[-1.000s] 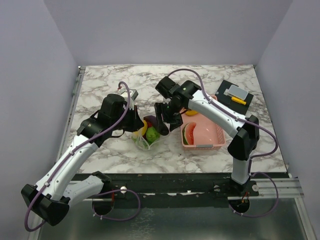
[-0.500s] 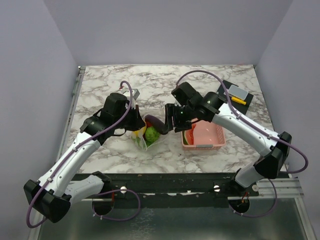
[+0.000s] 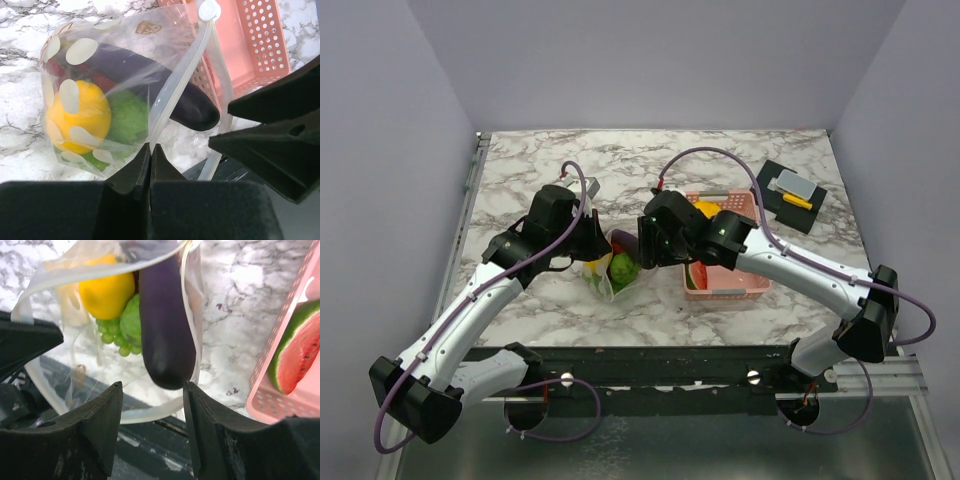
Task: Place the food in the zip-top bag and seal the zipper
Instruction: Place the fake vegetable in the zipper food storage bag.
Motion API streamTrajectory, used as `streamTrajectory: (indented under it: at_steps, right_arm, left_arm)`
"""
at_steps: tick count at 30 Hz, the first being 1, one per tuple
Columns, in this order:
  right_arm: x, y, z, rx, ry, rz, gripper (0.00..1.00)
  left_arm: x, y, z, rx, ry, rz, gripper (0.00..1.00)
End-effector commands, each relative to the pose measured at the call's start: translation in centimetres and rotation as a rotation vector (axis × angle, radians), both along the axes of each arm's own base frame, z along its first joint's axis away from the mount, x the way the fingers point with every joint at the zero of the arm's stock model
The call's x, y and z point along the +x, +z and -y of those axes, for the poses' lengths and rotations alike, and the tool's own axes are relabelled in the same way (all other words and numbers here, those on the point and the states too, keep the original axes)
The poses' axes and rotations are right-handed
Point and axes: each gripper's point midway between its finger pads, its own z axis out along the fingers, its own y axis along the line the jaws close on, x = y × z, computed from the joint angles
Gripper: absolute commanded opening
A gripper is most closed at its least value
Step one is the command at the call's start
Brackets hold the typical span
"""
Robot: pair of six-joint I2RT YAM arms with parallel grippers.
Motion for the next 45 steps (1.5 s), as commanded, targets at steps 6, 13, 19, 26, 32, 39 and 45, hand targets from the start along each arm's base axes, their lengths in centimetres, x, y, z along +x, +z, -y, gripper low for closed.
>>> streamTrajectory:
  at_steps: [6,13,19,26,32,39,45]
  right_arm:
    - [3.6,0.7,-1.0,0.044,-0.021,0.214,0.56]
    - [3.6,-1.4,-0.1,-0.011,-0.038,0.206,0.58]
    - [3.3,-2.5,1.2,-0.043,-0.060,0.198,0.60]
    - [2.2,-4.0,1.8,-0.040,-0.058,0.166,0.60]
    - [2.5,-3.5,1.8,-0.028,-0.072,0.187,0.44]
    - [4.1,-0.8,1.3,-0.019,-0.114,0.249,0.07]
    - [5.0,-0.4,1.0,-0.121,-0.139,0.217,0.01]
  left_arm:
    - [-0.3,0.1,0.2,-0.007,-0.004,-0.008,0.00]
    - [-0.1,0.2,0.1,0.000,0.004,-0.009,0.00]
    - [-0.1,0.0,0.0,0.006,0.008,-0.016,0.00]
    - [0.0,0.0,-0.1,0.008,0.015,-0.017,0.00]
    - [0.0,-0.1,-0.1,0.010,0.016,-0.020,0.00]
    - [-0.2,0.0,-0.2,0.013,0.014,-0.020,0.00]
    - [-0.4,0.6,-0.1,0.001,0.003,-0.014,0.00]
